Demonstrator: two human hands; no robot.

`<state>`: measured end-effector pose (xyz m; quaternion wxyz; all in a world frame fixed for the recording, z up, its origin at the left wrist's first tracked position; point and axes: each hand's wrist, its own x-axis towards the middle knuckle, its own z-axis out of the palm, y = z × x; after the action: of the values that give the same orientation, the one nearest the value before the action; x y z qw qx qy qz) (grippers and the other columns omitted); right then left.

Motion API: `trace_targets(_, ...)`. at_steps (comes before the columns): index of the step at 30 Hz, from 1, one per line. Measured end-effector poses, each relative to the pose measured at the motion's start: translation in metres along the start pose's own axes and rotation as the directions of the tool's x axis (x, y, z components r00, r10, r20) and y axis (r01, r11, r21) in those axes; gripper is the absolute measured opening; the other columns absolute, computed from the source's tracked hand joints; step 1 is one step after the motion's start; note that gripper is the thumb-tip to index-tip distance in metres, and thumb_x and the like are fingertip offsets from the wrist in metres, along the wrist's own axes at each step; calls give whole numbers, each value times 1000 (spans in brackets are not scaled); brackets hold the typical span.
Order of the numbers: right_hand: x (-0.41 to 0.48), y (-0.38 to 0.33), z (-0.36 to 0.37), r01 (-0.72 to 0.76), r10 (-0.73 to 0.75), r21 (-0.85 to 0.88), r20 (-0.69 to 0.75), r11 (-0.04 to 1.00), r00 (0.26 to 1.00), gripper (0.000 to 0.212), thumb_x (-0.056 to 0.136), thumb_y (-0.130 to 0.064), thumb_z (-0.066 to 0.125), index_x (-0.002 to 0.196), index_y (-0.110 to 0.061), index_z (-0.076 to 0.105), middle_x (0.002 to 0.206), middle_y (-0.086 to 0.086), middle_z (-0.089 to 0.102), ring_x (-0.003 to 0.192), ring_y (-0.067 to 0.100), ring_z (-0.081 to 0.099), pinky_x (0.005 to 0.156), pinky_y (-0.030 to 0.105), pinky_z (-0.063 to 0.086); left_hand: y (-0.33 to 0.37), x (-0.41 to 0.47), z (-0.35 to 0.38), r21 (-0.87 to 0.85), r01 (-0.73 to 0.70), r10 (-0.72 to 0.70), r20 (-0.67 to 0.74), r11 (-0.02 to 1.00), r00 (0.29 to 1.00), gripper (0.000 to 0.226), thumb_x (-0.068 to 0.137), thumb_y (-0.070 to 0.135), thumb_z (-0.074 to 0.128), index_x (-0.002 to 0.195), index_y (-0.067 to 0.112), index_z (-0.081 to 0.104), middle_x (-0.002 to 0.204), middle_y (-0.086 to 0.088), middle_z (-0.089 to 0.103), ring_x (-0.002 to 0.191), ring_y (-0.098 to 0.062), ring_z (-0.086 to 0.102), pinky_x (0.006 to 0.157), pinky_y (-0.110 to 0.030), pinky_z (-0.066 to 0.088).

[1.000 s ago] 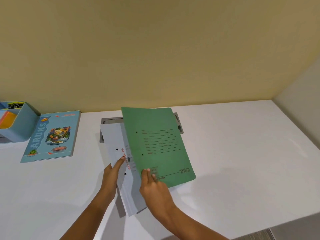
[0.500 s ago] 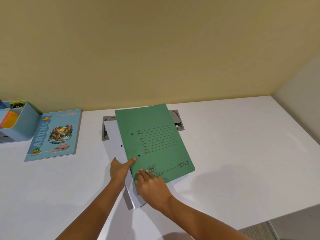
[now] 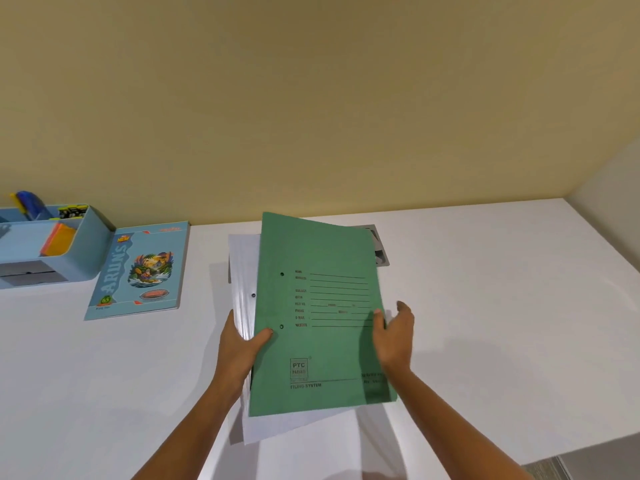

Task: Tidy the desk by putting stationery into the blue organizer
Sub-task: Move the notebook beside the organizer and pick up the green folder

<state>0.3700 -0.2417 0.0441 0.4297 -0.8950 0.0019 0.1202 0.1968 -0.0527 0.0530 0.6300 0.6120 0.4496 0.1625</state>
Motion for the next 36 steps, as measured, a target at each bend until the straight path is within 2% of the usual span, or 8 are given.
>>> trace_targets(4, 5, -11, -1, -150, 122, 134, 198, 980, 973, 40, 92, -51, 49, 113, -17, 51, 111, 4, 64, 87, 15, 62, 71, 30, 51, 5, 3, -13, -28, -2, 3, 42, 1000, 999, 63, 83, 23, 71, 134, 31, 36, 118, -5, 61, 86, -21, 70, 60, -31, 58)
trace_targets(9, -8, -36, 7, -131, -11, 371, 357, 920, 934, 32, 88, -43, 61, 111, -22, 64, 103, -2, 74, 90, 18, 72, 85, 41, 58, 20, 12, -38, -44, -12, 13, 20, 999, 1000, 58, 88, 22, 64, 135, 35, 32, 100, 1, 62, 63, -9, 72, 43, -21, 52)
trace_targets(15, -36, -65, 19, 10, -238, 498, 396, 867, 887, 27, 93, -25, 60, 120, -23, 61, 114, -4, 71, 102, 18, 69, 91, 42, 55, 33, 19, -85, -16, -83, 83, 23, 996, 996, 46, 91, 23, 59, 129, 38, 36, 105, 1, 65, 70, -17, 72, 48, -25, 55)
trace_targets(18, -48, -79, 28, 52, -274, 517, 363, 854, 891, 31, 89, -19, 65, 119, -25, 61, 114, -5, 71, 101, 17, 69, 90, 42, 56, 38, 17, -107, -24, -143, 144, 45, 989, 989, 43, 93, 21, 56, 119, 50, 39, 111, 9, 63, 85, -16, 70, 54, -24, 57)
trace_targets(21, -59, -93, 39, 109, -314, 549, 294, 829, 903, 36, 86, -13, 68, 119, -25, 60, 113, -6, 70, 102, 14, 68, 89, 40, 56, 45, 15, -126, -30, -211, 212, 48, 977, 976, 45, 95, 18, 53, 115, 57, 40, 115, 21, 61, 102, -13, 65, 73, -30, 58)
trace_targets(27, -81, -113, 62, 245, -413, 553, 201, 796, 888, 50, 85, -5, 65, 127, -29, 52, 116, -15, 67, 108, 6, 63, 91, 31, 53, 61, 13, -146, -31, -343, 344, 21, 939, 939, 60, 88, 19, 52, 140, 36, 29, 114, 34, 58, 109, 0, 58, 84, -31, 53)
trace_targets(31, -93, -116, 70, 307, -438, 521, 147, 796, 887, 53, 88, -8, 63, 126, -40, 47, 116, -21, 64, 108, 1, 61, 88, 19, 52, 59, 10, -150, -79, -378, 376, -43, 922, 926, 62, 81, 26, 48, 140, 29, 29, 128, 11, 55, 115, -11, 55, 88, -37, 53)
trace_targets(36, -102, -115, 72, 346, -422, 464, 68, 815, 904, 62, 87, -8, 64, 117, -59, 43, 112, -33, 61, 107, -6, 59, 83, 4, 47, 50, 9, -148, -94, -391, 382, -99, 916, 919, 70, 80, 24, 49, 144, 27, 23, 135, 5, 47, 117, -6, 51, 80, -17, 49)
